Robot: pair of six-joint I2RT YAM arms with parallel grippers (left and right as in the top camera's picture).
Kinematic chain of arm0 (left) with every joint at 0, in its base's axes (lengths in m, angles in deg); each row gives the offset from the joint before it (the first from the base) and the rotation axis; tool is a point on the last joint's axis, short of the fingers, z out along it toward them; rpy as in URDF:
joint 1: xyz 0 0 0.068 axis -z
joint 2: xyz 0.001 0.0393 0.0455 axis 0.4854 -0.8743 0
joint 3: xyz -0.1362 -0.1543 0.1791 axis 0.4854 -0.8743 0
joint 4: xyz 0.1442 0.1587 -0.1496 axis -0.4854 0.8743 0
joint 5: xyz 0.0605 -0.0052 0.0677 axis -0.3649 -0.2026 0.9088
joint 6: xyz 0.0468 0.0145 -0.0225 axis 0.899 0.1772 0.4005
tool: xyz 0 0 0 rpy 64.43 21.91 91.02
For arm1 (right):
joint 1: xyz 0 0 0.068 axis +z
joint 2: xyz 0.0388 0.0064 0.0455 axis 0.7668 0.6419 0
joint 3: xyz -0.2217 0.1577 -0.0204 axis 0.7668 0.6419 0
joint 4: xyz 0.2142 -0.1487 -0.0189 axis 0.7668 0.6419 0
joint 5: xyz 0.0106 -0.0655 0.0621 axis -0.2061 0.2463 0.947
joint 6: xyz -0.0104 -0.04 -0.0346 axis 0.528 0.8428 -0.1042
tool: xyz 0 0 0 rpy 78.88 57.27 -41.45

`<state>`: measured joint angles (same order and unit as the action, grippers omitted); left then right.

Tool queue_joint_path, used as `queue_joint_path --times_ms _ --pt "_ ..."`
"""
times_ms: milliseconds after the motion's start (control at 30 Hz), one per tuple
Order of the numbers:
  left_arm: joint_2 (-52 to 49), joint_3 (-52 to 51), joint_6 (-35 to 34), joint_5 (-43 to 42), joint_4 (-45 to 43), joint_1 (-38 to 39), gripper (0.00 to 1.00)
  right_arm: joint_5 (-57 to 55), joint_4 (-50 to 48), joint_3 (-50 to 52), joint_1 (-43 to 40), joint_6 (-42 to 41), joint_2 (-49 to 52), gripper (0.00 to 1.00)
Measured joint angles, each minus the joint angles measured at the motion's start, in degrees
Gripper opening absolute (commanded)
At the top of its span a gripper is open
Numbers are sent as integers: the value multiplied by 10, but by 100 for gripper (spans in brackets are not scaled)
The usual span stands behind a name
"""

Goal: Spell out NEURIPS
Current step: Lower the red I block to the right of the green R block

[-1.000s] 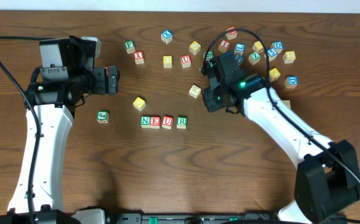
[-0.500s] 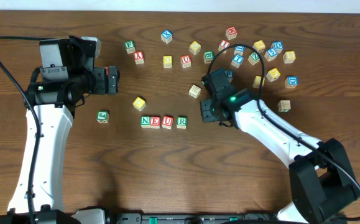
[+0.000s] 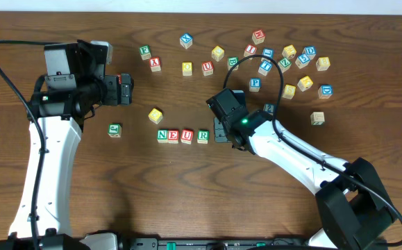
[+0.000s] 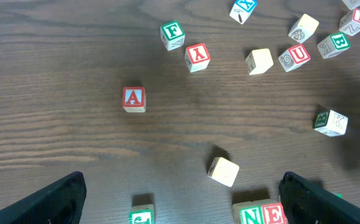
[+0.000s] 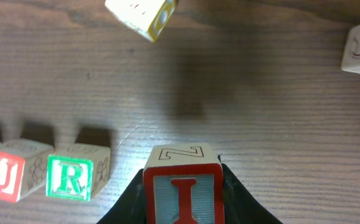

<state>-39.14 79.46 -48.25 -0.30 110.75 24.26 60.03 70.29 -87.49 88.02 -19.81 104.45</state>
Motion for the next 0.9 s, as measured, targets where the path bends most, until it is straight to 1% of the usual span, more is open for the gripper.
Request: queue_joint_path --times_ms 567,900 --pt "0 0 0 0 0 0 98 -10 -71 82 0 -28 0 19" --pt "0 0 0 0 0 0 97 -3 -106 97 17 -29 0 22"
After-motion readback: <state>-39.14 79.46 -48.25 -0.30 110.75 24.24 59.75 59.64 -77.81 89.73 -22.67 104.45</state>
